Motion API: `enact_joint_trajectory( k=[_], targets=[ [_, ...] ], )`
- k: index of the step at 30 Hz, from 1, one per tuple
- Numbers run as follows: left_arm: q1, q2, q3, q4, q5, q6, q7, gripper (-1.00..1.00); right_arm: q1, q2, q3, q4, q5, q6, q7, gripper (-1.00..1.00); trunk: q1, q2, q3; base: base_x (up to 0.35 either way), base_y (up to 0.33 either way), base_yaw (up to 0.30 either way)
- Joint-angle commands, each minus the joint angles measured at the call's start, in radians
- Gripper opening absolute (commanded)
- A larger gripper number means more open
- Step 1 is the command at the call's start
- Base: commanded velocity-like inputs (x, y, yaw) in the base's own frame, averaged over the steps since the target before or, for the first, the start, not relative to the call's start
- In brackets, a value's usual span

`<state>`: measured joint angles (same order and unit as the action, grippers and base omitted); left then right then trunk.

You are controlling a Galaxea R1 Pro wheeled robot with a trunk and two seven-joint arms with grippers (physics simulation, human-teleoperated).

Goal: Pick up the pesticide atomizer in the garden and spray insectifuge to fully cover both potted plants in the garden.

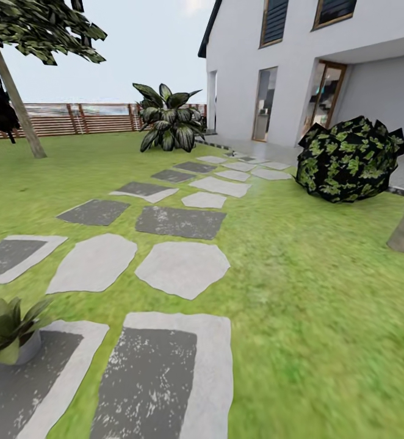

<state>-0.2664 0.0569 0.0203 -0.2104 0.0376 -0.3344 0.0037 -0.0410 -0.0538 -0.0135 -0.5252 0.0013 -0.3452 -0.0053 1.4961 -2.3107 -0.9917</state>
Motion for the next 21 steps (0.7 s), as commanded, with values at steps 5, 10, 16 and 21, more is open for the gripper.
enact_joint_trajectory(
  k=[5,10,16,21],
  targets=[
    [-0.001,0.0,0.001,0.001,0.004,-0.003,-0.001,1.0,0.0,0.0,-0.001,0.001,0.0,-0.003,-0.001,1.0,0.0,0.0,-0.001,0.338,0.0,0.0],
    [-0.001,0.0,0.001,0.001,0.004,-0.003,-0.001,1.0,0.0,0.0,-0.001,0.001,0.0,-0.003,-0.001,1.0,0.0,0.0,-0.001,0.338,0.0,0.0],
    [-0.001,0.0,0.001,0.001,0.004,-0.003,-0.001,1.0,0.0,0.0,-0.002,0.001,0.0,-0.003,-0.001,1.0,0.0,0.0,-0.001,0.336,0.0,0.0],
    [-0.001,0.0,0.001,0.002,0.004,-0.003,-0.001,1.0,0.0,0.0,-0.001,0.001,0.0,-0.003,-0.001,1.0,0.0,0.0,-0.001,0.333,0.0,0.0]
  ],
)
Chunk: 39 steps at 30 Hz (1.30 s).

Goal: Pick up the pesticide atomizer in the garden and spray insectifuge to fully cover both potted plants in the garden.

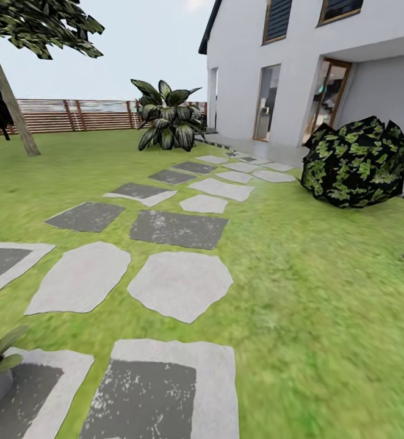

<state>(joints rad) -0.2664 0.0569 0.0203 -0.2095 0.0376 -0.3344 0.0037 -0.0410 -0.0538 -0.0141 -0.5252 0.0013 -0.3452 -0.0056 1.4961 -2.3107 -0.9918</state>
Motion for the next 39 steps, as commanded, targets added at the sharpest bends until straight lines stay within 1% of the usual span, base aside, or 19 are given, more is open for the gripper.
enact_joint_trajectory(
  k=[1,39],
  targets=[
    [-0.001,0.0,0.001,0.001,0.004,-0.003,-0.001,1.0,0.0,0.0,0.0,0.001,0.0,-0.003,-0.001,1.0,0.0,0.0,-0.001,0.333,0.0,0.0],
    [0.001,0.0,0.001,0.001,0.004,-0.003,-0.001,1.0,0.0,0.0,-0.001,0.001,0.0,-0.003,-0.001,1.0,0.0,0.0,-0.001,0.326,0.0,0.0]
  ],
)
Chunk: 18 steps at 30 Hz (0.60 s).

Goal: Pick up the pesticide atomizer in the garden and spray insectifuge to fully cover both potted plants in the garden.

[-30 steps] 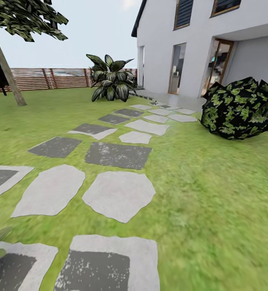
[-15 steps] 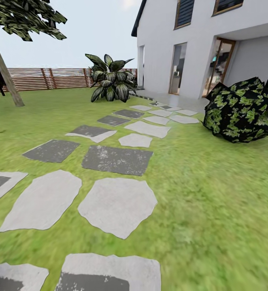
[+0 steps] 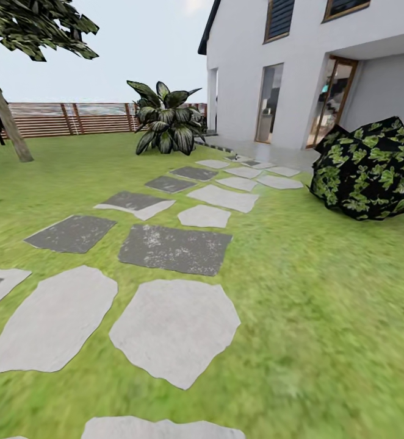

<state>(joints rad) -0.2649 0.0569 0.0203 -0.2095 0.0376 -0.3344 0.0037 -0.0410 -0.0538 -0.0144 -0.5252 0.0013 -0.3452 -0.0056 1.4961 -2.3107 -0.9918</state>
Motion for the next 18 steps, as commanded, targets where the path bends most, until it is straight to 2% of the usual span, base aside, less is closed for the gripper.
enact_joint_trajectory(
  k=[1,18],
  targets=[
    [-0.001,0.0,0.001,0.001,0.004,-0.003,-0.001,1.0,0.0,0.0,-0.001,0.001,0.0,-0.003,-0.001,1.0,0.0,0.0,-0.001,0.318,0.0,0.0],
    [-0.001,0.0,0.001,0.001,0.004,-0.003,-0.001,1.0,0.0,0.0,0.0,0.001,0.0,-0.003,-0.001,1.0,0.0,0.0,-0.001,0.311,0.0,0.0]
  ],
)
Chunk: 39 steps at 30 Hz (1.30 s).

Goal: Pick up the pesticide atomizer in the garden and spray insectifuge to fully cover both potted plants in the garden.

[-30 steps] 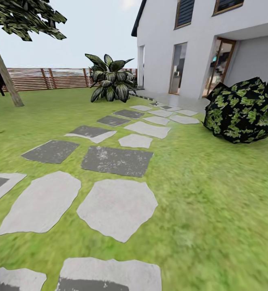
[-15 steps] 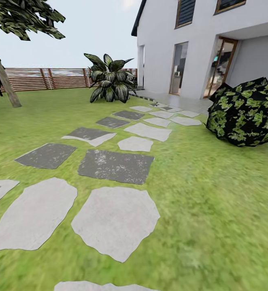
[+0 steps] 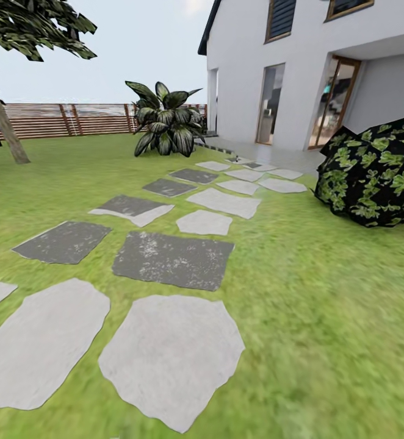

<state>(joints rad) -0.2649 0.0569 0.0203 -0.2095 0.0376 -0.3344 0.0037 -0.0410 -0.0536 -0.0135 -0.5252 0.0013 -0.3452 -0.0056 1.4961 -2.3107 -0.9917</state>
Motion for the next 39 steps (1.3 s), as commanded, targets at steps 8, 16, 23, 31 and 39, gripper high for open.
enact_joint_trajectory(
  k=[8,16,23,31,39],
  targets=[
    [-0.001,0.0,0.001,0.001,0.004,-0.003,-0.001,1.0,0.0,0.0,-0.001,0.001,0.0,-0.003,-0.001,1.0,0.0,0.0,-0.001,0.309,0.0,0.0],
    [-0.001,0.0,0.001,0.001,0.004,-0.003,-0.001,1.0,0.0,0.0,-0.001,0.001,0.0,-0.003,0.0,1.0,0.0,0.0,-0.001,0.309,0.0,0.0],
    [-0.001,0.0,0.001,0.001,0.004,-0.003,-0.001,1.0,0.0,0.0,-0.001,0.001,0.0,-0.003,0.0,1.0,0.0,0.0,-0.001,0.309,0.0,0.0],
    [-0.001,0.0,0.001,0.001,0.004,-0.003,-0.001,1.0,0.0,0.0,-0.001,0.001,0.0,-0.003,0.0,1.0,0.0,0.0,-0.001,0.308,0.0,0.0],
    [-0.001,0.0,0.001,0.001,0.004,-0.003,-0.001,1.0,0.0,0.0,0.0,0.001,0.0,-0.003,0.0,1.0,0.0,0.0,-0.001,0.308,0.0,0.0]
  ],
)
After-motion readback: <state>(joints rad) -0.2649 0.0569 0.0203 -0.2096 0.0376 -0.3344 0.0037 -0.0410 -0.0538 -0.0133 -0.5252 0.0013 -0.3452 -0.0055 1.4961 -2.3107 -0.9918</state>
